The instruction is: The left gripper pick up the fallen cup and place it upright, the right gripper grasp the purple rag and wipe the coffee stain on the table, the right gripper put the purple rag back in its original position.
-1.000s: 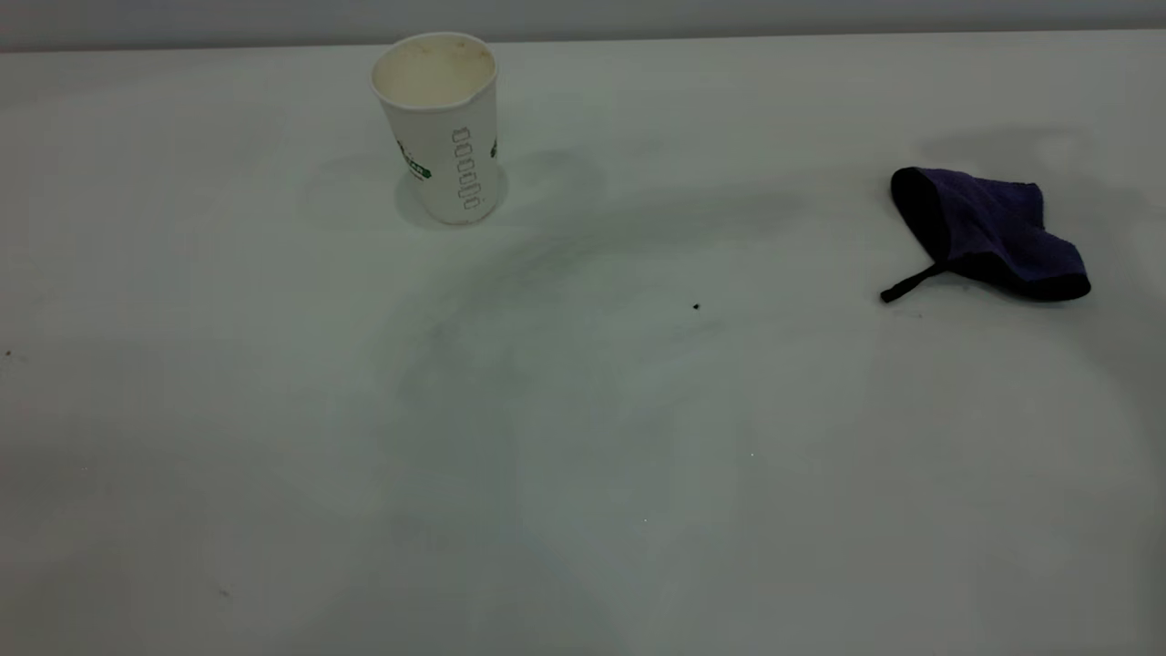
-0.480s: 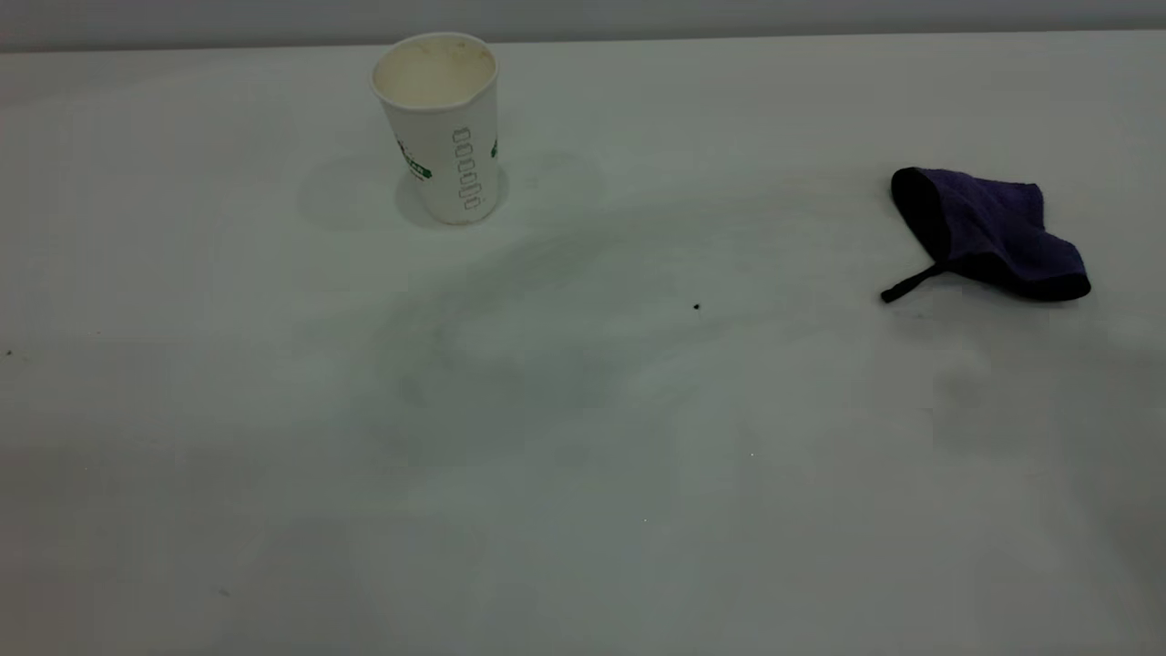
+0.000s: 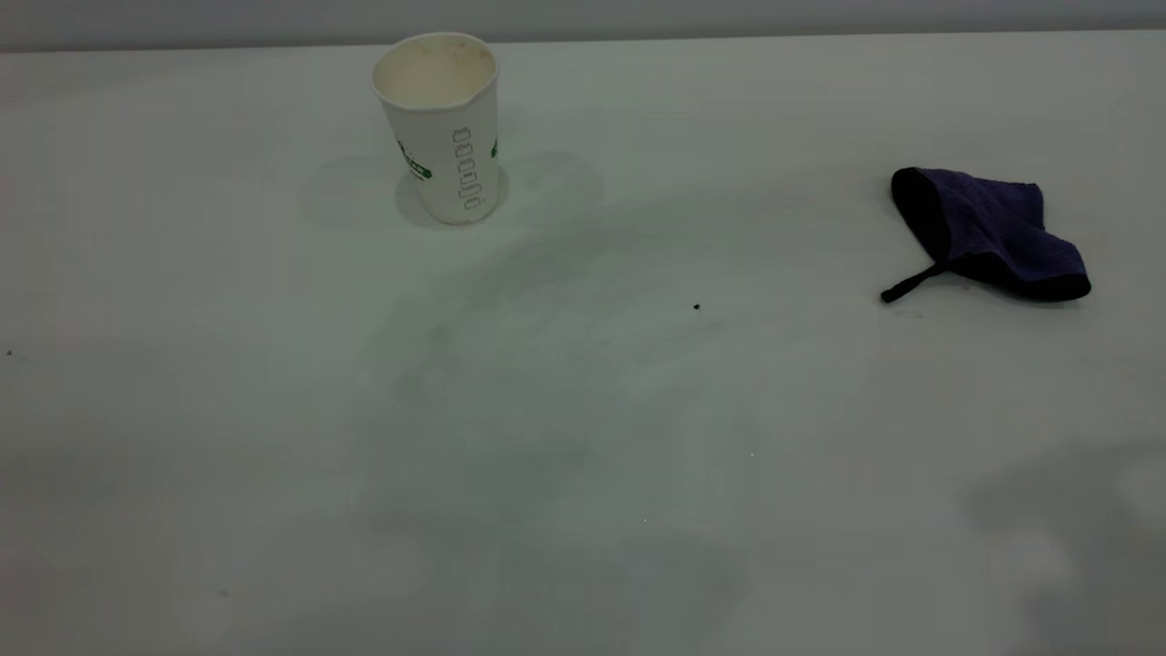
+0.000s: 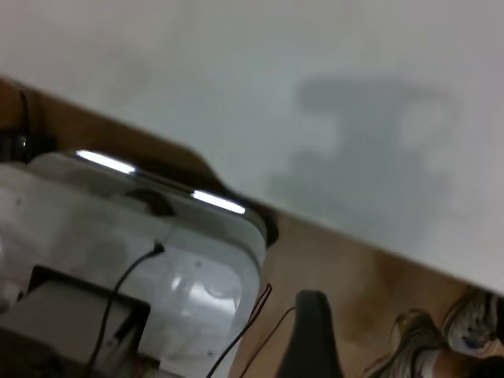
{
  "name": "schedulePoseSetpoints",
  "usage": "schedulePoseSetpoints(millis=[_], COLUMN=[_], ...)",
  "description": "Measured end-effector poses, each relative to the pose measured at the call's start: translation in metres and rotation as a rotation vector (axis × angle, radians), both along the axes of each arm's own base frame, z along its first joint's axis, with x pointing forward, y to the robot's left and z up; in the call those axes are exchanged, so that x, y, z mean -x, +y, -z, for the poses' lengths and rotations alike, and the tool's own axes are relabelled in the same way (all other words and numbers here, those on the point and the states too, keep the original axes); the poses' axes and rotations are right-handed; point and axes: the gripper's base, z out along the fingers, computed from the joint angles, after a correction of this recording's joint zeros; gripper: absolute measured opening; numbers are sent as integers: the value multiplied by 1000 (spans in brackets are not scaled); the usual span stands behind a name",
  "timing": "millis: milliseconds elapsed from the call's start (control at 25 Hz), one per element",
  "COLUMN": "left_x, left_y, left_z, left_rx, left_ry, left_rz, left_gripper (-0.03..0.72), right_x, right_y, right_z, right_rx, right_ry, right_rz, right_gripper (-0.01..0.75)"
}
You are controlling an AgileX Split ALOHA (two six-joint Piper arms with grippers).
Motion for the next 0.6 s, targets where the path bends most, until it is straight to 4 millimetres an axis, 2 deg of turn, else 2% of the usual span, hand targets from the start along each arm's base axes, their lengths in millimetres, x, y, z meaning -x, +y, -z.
schedulePoseSetpoints(millis=[200,320,480,600], left_x=[0,0,0,0], left_y=[0,0,0,0], left_z=[0,0,0,0], left_rx=[0,0,0,0], left_ry=[0,0,0,0], left_rz=[0,0,0,0], left_gripper=[348,348,348,348], right_x=[61,90,121,138], right_y=[-11,-17,-24,-26], right_z=[2,1,2,9], right_rx=[-6,-14,-24,-34], right_ry=[-150,-262,-408,-483], right_rz=[0,3,47,89], right_gripper=[663,644,621,612])
